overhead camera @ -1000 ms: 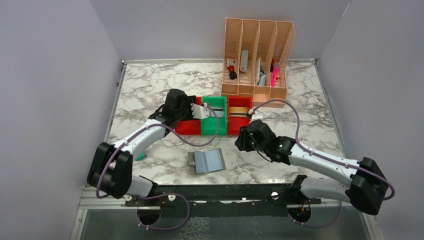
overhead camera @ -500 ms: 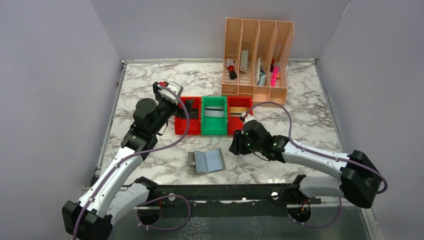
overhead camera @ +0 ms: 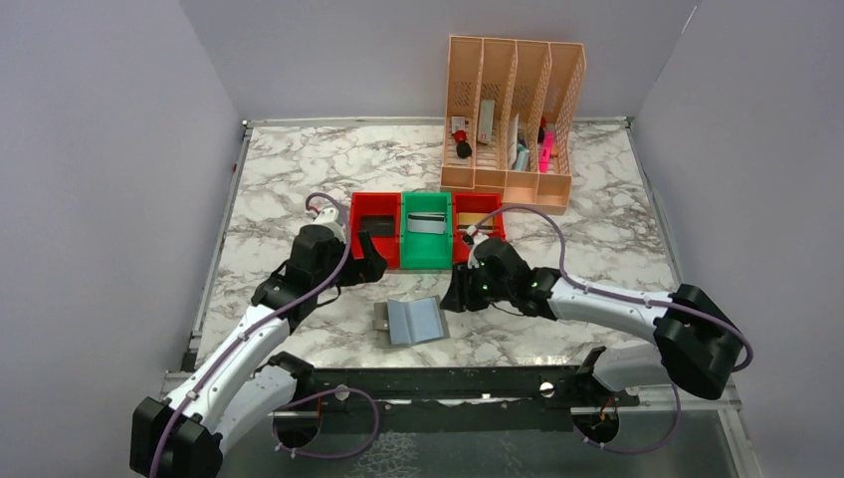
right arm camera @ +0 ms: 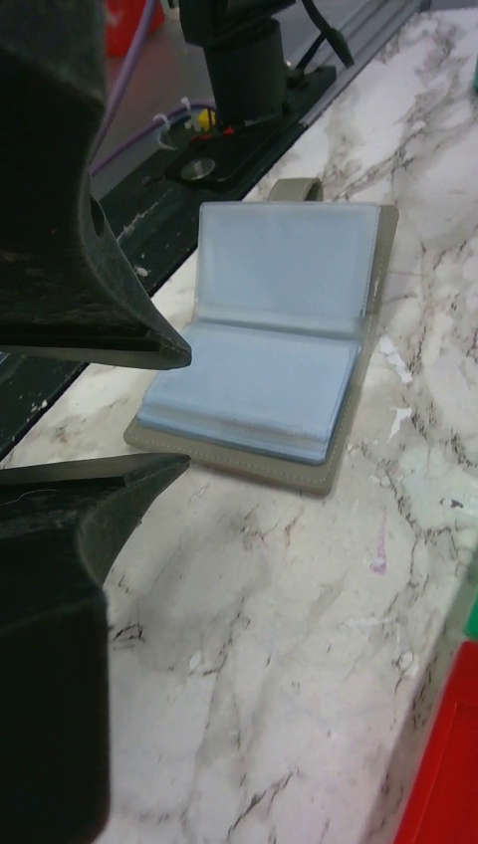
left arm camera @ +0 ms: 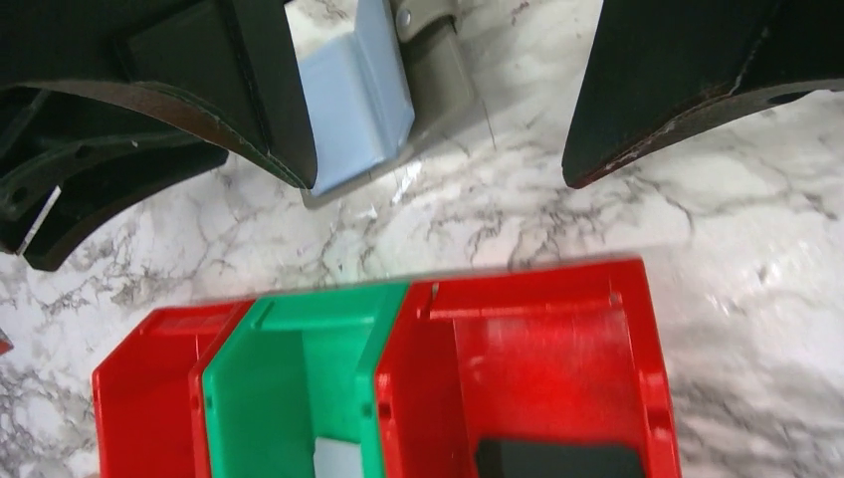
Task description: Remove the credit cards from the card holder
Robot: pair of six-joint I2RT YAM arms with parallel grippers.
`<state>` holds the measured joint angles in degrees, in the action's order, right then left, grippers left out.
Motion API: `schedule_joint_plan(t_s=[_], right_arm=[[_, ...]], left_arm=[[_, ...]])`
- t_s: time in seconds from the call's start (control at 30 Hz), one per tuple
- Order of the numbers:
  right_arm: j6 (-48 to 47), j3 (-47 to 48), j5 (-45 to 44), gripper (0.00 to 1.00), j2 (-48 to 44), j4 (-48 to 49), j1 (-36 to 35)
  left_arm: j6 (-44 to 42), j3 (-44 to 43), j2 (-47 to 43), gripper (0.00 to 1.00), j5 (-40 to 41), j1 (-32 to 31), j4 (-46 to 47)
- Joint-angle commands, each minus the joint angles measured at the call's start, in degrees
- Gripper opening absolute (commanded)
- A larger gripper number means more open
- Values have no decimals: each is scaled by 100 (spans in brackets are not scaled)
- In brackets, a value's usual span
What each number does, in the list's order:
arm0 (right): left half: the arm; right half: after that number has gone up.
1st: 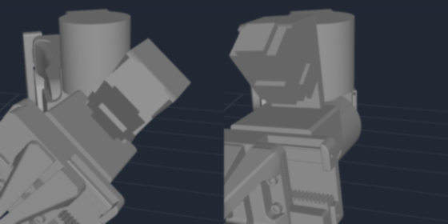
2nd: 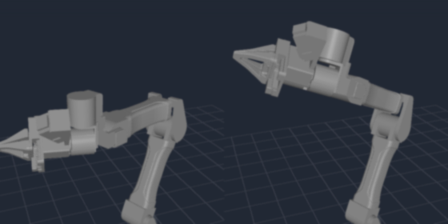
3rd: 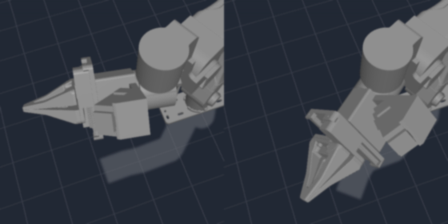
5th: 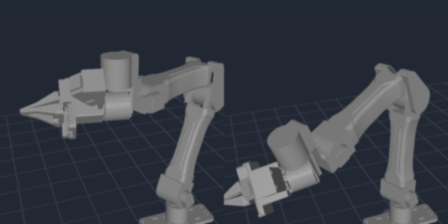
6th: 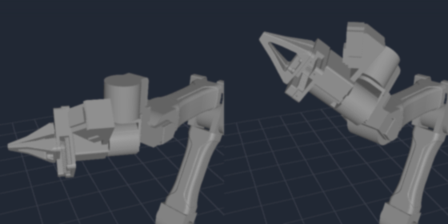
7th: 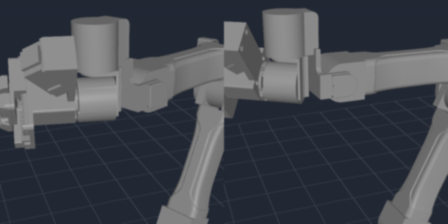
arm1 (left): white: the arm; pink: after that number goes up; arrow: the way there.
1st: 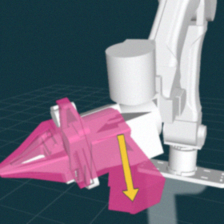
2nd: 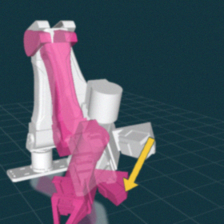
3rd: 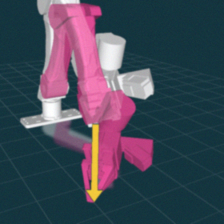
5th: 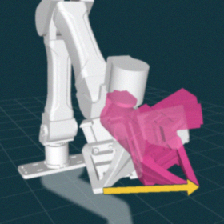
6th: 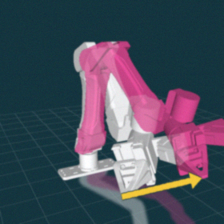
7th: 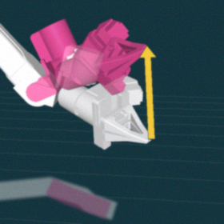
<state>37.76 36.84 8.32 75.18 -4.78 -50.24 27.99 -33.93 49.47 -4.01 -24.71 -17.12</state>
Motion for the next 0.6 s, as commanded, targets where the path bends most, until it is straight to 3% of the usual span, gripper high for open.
schedule_joint_plan(t_s=[0.0, 0.3, 0.57], right_arm=[[263, 91, 665, 40, 270, 611, -12], [406, 205, 1409, 36, 963, 1124, -12], [443, 386, 1270, 35, 1392, 919, -12]], left_arm=[[916, 417, -458, 95, -649, 18, -341], [1370, 828, -534, 76, -896, 4, -479], [1647, 1080, -385, 75, -986, -140, -326]])
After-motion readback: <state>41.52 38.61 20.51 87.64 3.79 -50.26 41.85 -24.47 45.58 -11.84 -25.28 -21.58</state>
